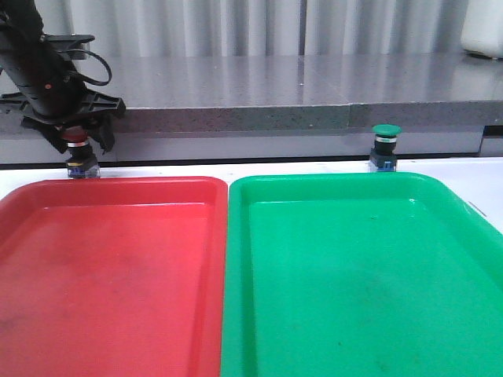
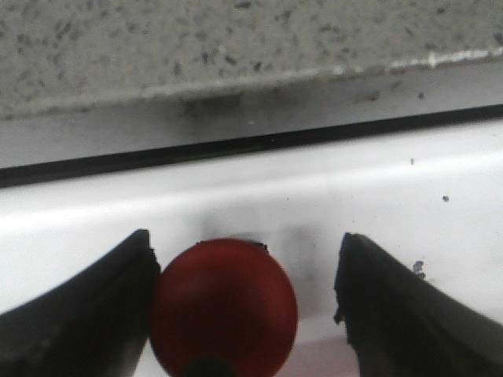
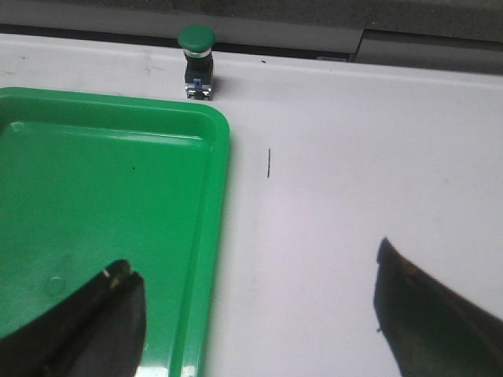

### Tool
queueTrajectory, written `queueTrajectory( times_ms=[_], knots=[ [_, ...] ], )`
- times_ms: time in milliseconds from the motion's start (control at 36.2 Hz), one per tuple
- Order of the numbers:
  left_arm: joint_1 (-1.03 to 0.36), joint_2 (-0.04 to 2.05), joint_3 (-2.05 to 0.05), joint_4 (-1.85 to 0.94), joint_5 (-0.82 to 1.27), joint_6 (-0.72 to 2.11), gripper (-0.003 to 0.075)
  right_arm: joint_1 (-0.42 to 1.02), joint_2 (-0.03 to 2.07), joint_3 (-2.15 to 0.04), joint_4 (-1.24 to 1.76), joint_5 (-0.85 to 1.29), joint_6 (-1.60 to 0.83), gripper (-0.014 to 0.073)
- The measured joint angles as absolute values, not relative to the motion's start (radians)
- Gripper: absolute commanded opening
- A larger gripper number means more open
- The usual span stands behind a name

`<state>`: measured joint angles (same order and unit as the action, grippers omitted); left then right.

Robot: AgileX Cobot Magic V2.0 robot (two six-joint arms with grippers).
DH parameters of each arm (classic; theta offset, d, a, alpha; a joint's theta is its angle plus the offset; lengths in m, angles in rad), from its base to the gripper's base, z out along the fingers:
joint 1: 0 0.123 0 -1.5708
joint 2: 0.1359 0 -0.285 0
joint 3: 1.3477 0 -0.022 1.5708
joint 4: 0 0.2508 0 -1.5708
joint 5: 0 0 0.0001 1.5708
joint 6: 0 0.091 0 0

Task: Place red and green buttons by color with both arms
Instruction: 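Lower the left gripper onto the red-capped button and close it, then lift the red button with the left gripper and move it over the red tray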

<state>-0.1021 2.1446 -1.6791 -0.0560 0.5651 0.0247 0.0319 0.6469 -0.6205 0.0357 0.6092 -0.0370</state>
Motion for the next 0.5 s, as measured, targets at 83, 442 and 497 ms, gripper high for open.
queueTrajectory(
  times_ms=[83,442,497],
  knots=[
    [-0.102,2.145,-1.679,-0.056,0.571,0.025,0.0321,0.032,0.647,-0.621,0.036,0.609,-0.037,0.0612],
    [-0.102,2.019,-1.713,-0.056,0.696,0.025,0.0293,0.032,0.647,-0.621,0.036,0.609,-0.037,0.0612],
    [-0.102,1.964,-1.705,-0.061,0.712,0.025,0.0293,0.032,0.647,-0.621,0.036,0.609,-0.037,0.0612]
  ],
)
